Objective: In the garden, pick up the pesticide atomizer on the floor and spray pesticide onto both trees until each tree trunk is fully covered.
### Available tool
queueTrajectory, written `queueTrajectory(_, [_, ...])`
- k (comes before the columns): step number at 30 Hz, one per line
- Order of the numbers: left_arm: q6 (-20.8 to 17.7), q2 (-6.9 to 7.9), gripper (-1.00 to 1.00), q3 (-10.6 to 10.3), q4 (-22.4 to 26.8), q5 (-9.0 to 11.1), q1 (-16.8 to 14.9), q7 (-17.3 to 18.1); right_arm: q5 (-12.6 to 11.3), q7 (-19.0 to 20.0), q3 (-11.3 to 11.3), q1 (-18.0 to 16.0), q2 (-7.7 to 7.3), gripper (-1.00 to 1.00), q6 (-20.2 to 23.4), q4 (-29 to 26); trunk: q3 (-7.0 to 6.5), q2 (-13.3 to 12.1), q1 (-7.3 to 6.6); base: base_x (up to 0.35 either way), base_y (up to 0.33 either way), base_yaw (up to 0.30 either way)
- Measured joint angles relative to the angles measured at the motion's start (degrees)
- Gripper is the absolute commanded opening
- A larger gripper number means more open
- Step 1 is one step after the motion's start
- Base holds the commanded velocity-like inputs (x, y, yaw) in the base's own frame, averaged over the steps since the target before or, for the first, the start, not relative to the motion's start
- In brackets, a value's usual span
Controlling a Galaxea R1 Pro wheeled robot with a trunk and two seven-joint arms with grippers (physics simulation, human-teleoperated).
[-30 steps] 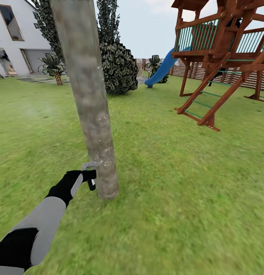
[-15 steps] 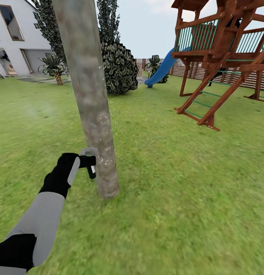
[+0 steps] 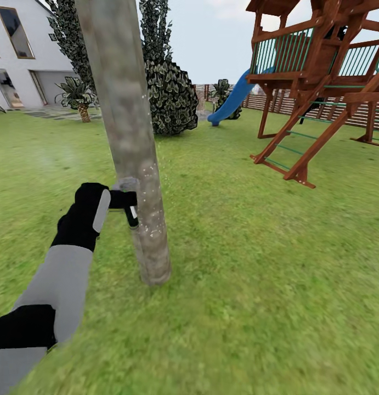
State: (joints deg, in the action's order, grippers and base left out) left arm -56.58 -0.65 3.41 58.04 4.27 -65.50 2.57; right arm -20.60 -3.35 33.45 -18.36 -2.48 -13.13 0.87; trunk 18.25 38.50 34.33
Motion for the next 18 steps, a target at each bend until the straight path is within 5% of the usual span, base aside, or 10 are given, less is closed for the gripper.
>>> queueTrajectory(8, [-0.03, 0.00, -1.00, -0.03, -7.77, 0.03, -10.91, -0.01, 0.00, 0.00, -0.01, 0.01, 0.00, 1.00, 0.00, 0.00, 0.00, 0.00, 0.00, 0.000, 0.000, 0.000])
queueTrajectory(11, [-0.04, 0.00, -1.00, -0.07, -14.76, 0.00, -19.66, -0.01, 0.00, 0.00, -0.01, 0.01, 0.00, 1.00, 0.00, 0.00, 0.00, -0.01, 0.02, 0.000, 0.000, 0.000])
queueTrajectory(18, [-0.21, 0.00, -1.00, -0.08, -17.63, 0.03, -28.35, -0.01, 0.00, 0.00, -0.01, -0.02, 0.00, 1.00, 0.01, 0.00, 0.00, 0.01, 0.00, 0.000, 0.000, 0.000])
